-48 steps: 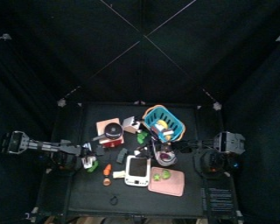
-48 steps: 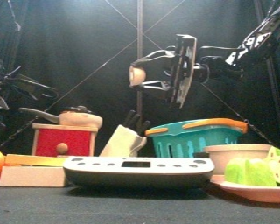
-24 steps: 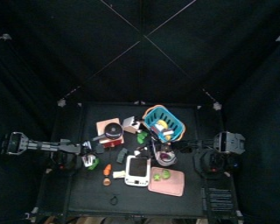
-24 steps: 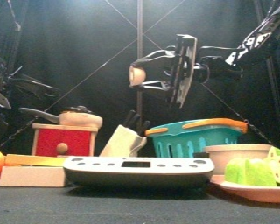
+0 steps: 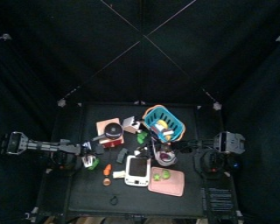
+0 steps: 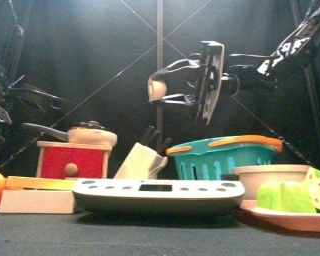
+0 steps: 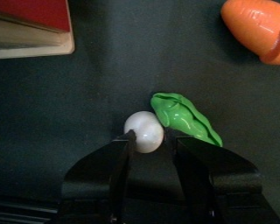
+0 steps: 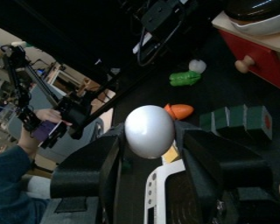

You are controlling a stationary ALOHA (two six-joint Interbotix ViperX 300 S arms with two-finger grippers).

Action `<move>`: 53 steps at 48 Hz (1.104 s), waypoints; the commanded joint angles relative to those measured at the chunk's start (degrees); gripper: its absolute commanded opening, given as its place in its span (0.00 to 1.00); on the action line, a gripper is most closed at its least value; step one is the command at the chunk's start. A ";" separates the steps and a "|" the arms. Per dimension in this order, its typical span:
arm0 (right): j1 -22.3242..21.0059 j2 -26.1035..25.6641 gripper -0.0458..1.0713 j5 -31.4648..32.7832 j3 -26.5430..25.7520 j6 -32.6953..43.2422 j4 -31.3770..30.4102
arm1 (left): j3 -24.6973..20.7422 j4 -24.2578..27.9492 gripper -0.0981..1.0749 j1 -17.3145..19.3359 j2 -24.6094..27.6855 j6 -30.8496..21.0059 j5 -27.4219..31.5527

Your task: Grab other egg half

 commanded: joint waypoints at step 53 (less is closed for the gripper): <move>0.62 -0.09 0.61 -0.18 -1.32 -0.18 -0.35 | -1.49 0.00 0.82 1.23 6.77 -0.09 0.97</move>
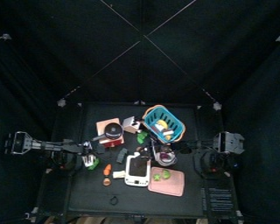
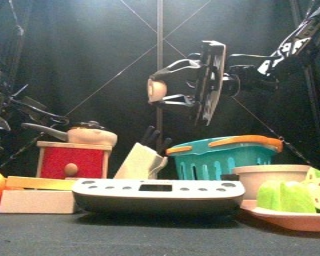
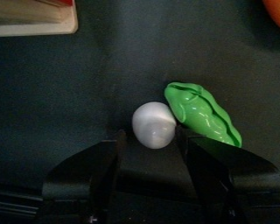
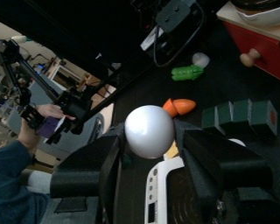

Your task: Grab other egg half

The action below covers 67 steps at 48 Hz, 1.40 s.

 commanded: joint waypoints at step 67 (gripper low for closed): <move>0.53 -0.26 0.61 0.62 -2.46 -0.18 -0.97 | -0.88 -0.79 0.82 -0.09 0.88 0.09 -3.87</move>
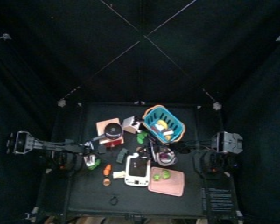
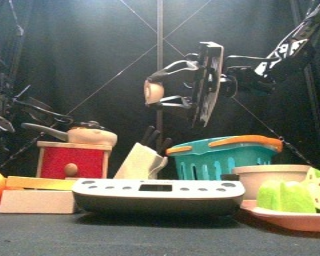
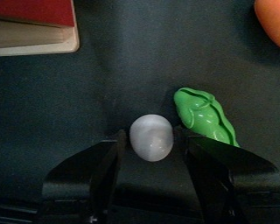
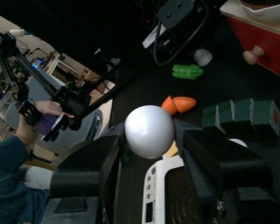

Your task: Grab other egg half

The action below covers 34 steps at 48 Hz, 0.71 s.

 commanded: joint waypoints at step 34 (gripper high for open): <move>0.26 -1.05 0.61 0.79 -1.58 -0.18 -0.18 | -0.88 -0.26 0.81 0.35 2.29 -0.09 -0.35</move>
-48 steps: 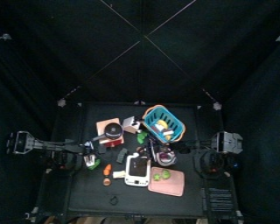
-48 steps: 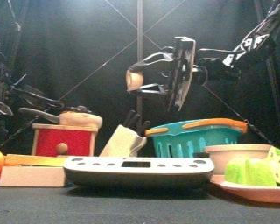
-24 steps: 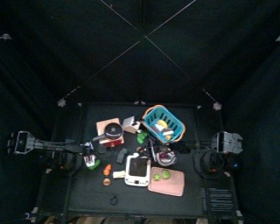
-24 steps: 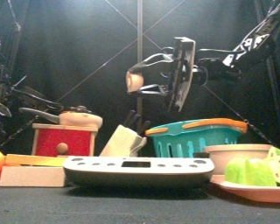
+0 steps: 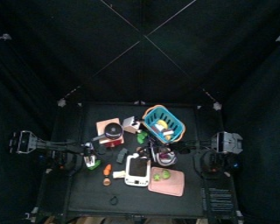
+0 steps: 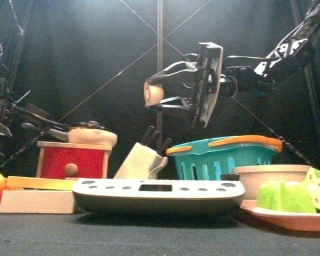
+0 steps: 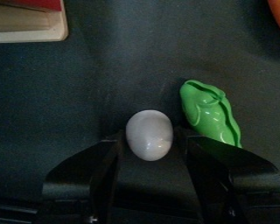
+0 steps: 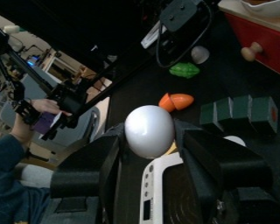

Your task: Grab other egg half

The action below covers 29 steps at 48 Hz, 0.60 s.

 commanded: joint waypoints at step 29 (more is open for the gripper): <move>0.00 -1.14 0.61 -0.09 -1.41 -0.18 0.09 | -1.14 0.18 0.65 0.09 -1.05 -0.09 -0.18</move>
